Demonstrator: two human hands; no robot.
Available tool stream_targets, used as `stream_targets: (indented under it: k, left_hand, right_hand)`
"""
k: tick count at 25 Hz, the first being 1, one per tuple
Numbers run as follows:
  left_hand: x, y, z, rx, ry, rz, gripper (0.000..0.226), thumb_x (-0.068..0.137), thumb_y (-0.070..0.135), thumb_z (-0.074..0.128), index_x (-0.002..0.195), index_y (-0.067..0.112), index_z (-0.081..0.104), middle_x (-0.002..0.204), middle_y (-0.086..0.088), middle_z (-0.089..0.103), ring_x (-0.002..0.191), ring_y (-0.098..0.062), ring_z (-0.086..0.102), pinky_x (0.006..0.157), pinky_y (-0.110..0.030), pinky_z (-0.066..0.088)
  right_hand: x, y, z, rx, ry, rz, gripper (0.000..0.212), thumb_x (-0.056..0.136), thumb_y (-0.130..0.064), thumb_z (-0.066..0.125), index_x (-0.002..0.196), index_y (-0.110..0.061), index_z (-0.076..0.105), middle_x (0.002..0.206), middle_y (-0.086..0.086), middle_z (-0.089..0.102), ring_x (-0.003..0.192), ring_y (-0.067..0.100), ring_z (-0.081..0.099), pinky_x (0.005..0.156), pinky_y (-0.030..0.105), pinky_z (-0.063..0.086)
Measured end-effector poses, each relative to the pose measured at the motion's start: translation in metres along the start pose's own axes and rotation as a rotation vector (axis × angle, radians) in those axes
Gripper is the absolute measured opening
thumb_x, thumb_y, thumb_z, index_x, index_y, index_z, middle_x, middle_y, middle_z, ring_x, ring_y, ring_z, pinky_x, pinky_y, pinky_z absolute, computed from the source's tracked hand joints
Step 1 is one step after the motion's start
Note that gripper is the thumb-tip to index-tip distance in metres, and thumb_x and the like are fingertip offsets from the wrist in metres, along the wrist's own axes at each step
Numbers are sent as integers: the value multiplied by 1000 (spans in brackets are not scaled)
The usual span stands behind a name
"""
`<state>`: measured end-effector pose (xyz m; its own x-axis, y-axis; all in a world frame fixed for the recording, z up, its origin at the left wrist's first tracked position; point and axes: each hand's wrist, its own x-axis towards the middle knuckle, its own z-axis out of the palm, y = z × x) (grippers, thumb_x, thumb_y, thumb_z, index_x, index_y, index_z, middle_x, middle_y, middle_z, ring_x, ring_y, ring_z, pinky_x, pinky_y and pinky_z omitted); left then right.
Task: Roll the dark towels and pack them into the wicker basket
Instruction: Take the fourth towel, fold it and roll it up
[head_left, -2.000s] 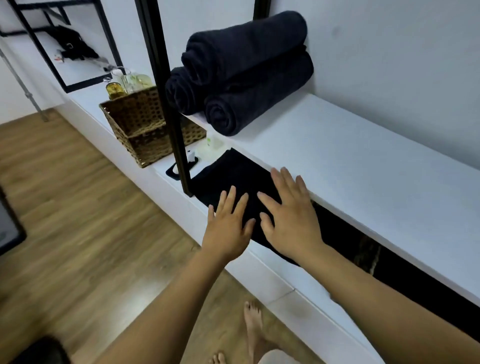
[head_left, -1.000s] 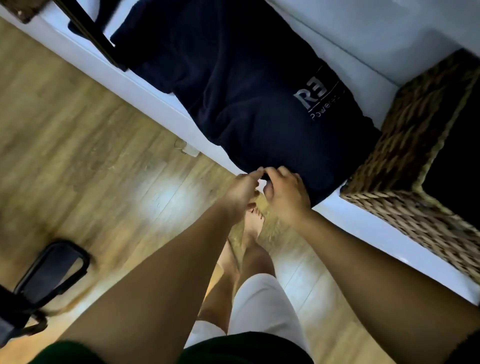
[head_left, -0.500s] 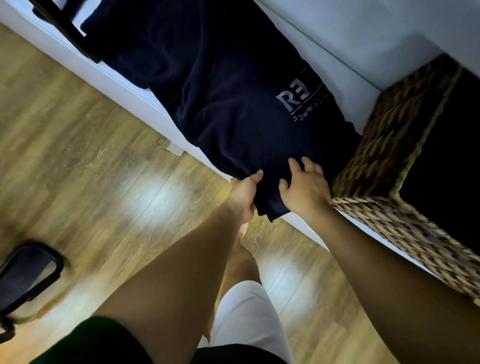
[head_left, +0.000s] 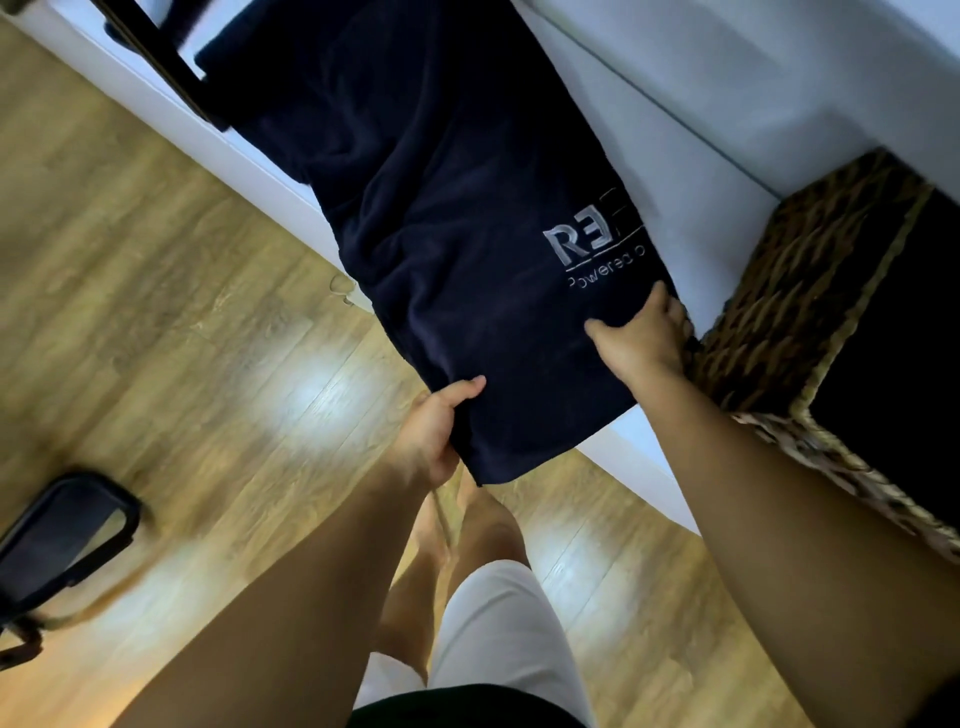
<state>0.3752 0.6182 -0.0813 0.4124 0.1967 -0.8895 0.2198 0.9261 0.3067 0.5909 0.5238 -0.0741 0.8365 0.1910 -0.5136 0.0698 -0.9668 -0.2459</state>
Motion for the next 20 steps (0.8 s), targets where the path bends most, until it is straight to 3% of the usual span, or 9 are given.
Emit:
stream_targets:
  k: [2, 4, 6, 8, 10, 14, 17, 20]
  left_hand:
    - [-6, 3, -1, -72, -47, -35, 37, 92, 19, 62, 129, 13, 61, 120, -4, 72, 113, -23, 67, 95, -37, 50]
    - [-8, 8, 2, -106, -64, -40, 34, 94, 18, 57, 128, 13, 61, 119, -5, 72, 114, -24, 66, 92, -36, 51]
    - [-8, 12, 4, -103, -55, -45, 37, 92, 17, 60, 129, 11, 61, 119, -5, 72, 114, -24, 66, 92, -36, 52]
    - [-10, 14, 1, -57, -59, -86, 38, 91, 19, 64, 128, 11, 62, 118, -5, 72, 113, -24, 66, 91, -37, 52]
    - [-18, 18, -9, 30, -44, -117, 39, 89, 20, 67, 126, 12, 63, 117, -6, 73, 110, -24, 67, 88, -37, 52]
    - [-59, 41, -44, 89, 39, -19, 40, 86, 23, 73, 124, 16, 63, 116, -3, 74, 104, -22, 70, 82, -36, 54]
    - [-102, 68, -69, 78, 51, 81, 46, 85, 30, 75, 127, 15, 62, 117, -5, 73, 106, -24, 70, 87, -38, 54]
    - [-159, 95, -74, 75, 50, 204, 36, 91, 30, 70, 123, 14, 64, 116, -7, 73, 95, -19, 74, 80, -37, 56]
  right_hand:
    - [3, 8, -1, -84, 13, -26, 116, 72, -62, 75, 157, -15, 12, 162, 12, 18, 150, 34, 13, 121, 52, 20]
    - [8, 6, -8, -106, -2, -44, 118, 66, -67, 78, 153, -12, 22, 156, 14, 29, 146, 35, 25, 117, 51, 29]
    - [7, 0, -13, 71, -49, -20, 99, 65, -55, 86, 141, -11, 40, 141, 11, 51, 129, 32, 50, 103, 44, 46]
    - [-2, 0, -12, 290, -163, 53, 70, 69, -39, 88, 125, -11, 58, 122, 7, 67, 107, 27, 66, 89, 36, 54]
    - [-17, 8, -13, 460, -348, 126, 53, 71, -31, 88, 116, -12, 68, 110, 4, 74, 99, 24, 70, 91, 37, 56]
    - [-59, 20, -39, 860, -548, 202, 38, 84, -19, 77, 121, -12, 69, 114, 7, 75, 101, 25, 73, 90, 40, 57]
    - [-90, 11, -68, 956, -481, 103, 35, 89, -9, 70, 123, -10, 64, 116, 13, 73, 100, 30, 73, 86, 45, 57]
    - [-134, -13, -96, 1046, -394, 19, 57, 89, -4, 69, 138, -24, 47, 119, 4, 66, 102, 27, 69, 80, 40, 56]
